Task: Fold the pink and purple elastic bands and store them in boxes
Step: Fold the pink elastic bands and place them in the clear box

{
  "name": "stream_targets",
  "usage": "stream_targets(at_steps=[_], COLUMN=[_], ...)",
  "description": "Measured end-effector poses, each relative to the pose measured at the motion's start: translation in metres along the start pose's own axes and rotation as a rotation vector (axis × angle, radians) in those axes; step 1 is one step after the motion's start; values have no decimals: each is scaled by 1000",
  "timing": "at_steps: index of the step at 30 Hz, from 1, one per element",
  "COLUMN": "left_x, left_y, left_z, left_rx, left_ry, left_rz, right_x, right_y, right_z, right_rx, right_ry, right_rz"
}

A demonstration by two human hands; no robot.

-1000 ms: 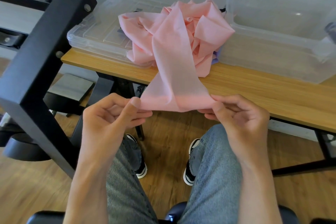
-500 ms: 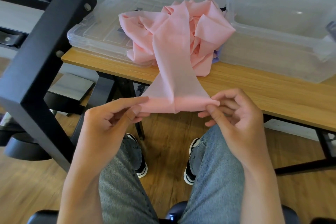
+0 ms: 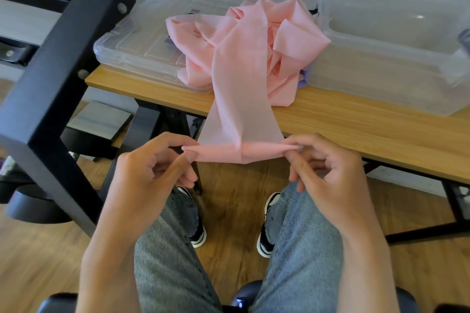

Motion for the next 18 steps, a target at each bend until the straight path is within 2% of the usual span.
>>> stream_targets(at_steps=[4, 7, 12, 14, 18], left_x=[-6, -10, -8, -8, -11], left_y=[-2, 1, 2, 2, 0], left_z=[-2, -2, -2, -1, -2], left_rx=[-30, -88, -108, -66, -3], left_ry=[6, -7, -9, -9, -44], left_rz=[-207, -328, -278, -255, -62], right_x=[0, 3, 0, -5, -6], right_y=[-1, -4, 3, 5, 3], right_z=[-2, -1, 0, -1, -1], right_rx=[-22, -11, -88, -75, -24], right_ry=[-40, -39, -55, -86, -36], right_rz=[261, 348, 302, 257, 72])
Point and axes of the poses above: each hand's wrist, its own z-axis towards the middle knuckle, its own y-axis out of the back of the hand, x = y × z, the point moved 10 cm from there along z, towards the middle knuckle, and after that the axes turned 9 degrees about z, right-handed, at the moved point
